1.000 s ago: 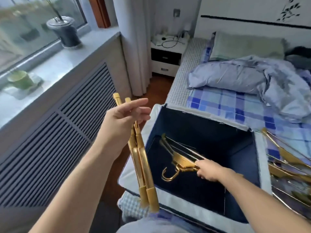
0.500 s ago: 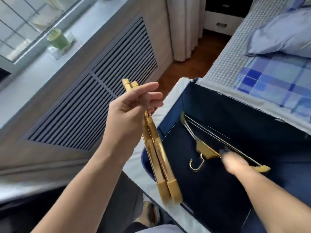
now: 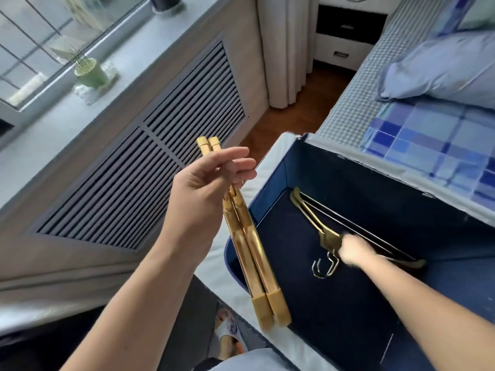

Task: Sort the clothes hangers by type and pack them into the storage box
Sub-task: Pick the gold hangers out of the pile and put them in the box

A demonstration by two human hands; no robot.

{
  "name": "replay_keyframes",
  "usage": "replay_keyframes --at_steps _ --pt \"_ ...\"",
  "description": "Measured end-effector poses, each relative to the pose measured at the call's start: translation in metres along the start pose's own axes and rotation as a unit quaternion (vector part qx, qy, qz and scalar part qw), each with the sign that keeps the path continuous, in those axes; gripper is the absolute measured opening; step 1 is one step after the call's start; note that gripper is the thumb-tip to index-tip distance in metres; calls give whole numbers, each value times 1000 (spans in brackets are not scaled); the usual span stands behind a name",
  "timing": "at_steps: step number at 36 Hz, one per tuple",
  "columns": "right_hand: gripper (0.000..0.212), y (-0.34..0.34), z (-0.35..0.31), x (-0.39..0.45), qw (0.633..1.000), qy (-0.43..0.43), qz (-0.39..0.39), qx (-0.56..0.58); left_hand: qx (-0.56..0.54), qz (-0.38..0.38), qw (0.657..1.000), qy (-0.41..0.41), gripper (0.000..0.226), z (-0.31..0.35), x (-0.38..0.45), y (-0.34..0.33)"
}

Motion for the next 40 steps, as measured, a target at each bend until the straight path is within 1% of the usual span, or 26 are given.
replay_keyframes --at_steps 2,5,7,9,10,12,17,19,21,23,24,26,28,31,34,37,40 --pt "25 27 -28 -20 995 38 -3 96 -17 -3 1000 8 22 5 -4 0" --pt "16 82 -63 -74 964 104 44 241 -24 -32 999 13 24 16 -10 -3" --pt "15 122 -81 -123 920 147 85 354 -33 -61 998 12 24 29 -14 -2" --pt "19 152 -93 -171 867 190 89 452 -41 -85 995 17 29 38 -18 -2" --pt "20 164 -97 -192 848 210 88 479 -49 -95 994 17 32 43 -20 -2" --pt "22 178 -101 -219 832 236 99 492 -55 -106 993 6 36 51 -23 -2" --pt "31 197 -101 -243 855 278 178 399 -67 -147 985 -63 25 83 -25 -3" --pt "41 202 -103 -248 865 300 221 337 -85 -181 976 -85 25 98 -25 -2" --pt "58 206 -107 -252 862 334 289 248 -80 -213 967 -112 25 111 -24 1" --pt "78 213 -114 -255 841 368 372 138 -62 -261 954 -136 19 123 -21 6" --pt "85 215 -117 -254 826 381 405 92 -64 -297 943 -139 15 128 -18 8" --pt "95 222 -122 -255 796 404 449 29 -72 -374 915 -133 15 140 -17 14" --pt "100 229 -124 -252 777 417 473 -4 -79 -428 894 -106 18 148 -16 17" --pt "102 233 -127 -251 756 431 490 -44 -109 -459 879 -66 15 156 -17 21" --pt "96 226 -130 -249 751 445 486 -36 -114 -475 872 -28 16 151 -18 20" --pt "71 214 -135 -248 753 473 457 2 -119 -506 854 19 19 141 -21 18" --pt "51 200 -139 -251 763 478 434 25 -112 -529 840 36 22 137 -24 18"
Point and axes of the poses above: each hand's wrist, its own x-axis towards the middle knuckle, its own y-axis out of the back of the hand, z = x × y, the point moved 3 cm from there along x, towards the middle knuckle, and after that the axes turned 5 degrees about z, right-handed, at the moved point
